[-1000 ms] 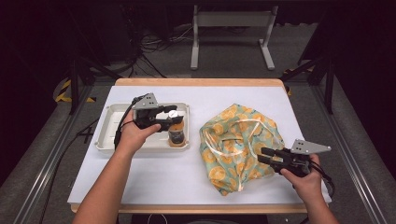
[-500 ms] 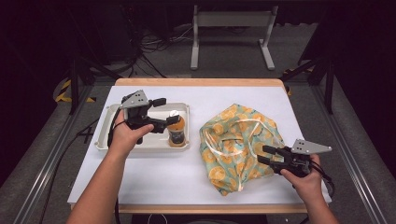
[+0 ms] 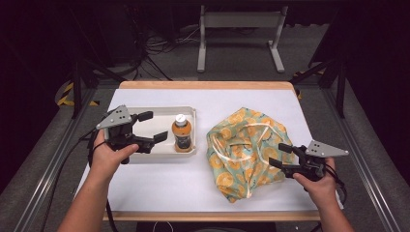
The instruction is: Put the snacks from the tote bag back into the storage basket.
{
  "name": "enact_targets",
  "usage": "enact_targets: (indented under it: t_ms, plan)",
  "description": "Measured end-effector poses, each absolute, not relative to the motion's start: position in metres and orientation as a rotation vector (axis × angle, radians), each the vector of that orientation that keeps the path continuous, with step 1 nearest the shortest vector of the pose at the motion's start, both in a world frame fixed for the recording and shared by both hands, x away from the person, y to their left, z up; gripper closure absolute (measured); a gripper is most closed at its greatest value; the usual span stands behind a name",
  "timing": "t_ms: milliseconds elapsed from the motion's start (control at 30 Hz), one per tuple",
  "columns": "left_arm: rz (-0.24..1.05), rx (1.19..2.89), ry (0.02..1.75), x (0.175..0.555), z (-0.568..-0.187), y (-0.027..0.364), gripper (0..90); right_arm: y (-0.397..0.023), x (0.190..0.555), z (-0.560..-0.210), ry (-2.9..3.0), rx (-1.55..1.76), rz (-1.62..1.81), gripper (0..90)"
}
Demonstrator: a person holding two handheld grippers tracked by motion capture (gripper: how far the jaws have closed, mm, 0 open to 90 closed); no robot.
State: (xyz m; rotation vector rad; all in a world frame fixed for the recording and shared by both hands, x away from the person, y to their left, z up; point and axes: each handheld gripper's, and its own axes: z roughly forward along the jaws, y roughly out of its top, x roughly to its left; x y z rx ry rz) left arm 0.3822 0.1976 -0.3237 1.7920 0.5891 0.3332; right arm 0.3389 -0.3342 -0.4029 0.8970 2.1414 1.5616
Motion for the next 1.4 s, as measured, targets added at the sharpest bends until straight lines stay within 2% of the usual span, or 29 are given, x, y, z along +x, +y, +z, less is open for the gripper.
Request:
enact_targets:
  t_ms: [500, 633, 833, 1400]
  plan:
    - [0.341, 1.778, 0.67, 0.358, -0.348, 0.237, 5.4, -0.338, 0.341, -0.395, 2.145, 0.888, 1.538, 26.6]
    - [0.333, 1.77, 0.7, 0.352, -0.357, 0.245, 4.2, -0.339, 0.342, -0.396, 2.157, 0.906, 1.511, 21.0]
    - [0.332, 1.783, 0.734, 0.346, -0.369, 0.251, 2.8, -0.339, 0.344, -0.396, 2.164, 0.906, 1.494, 16.1]
    - [0.369, 1.768, 0.817, 0.338, -0.418, 0.26, 4.3, -0.341, 0.346, -0.404, 2.152, 0.903, 1.486, 10.9]
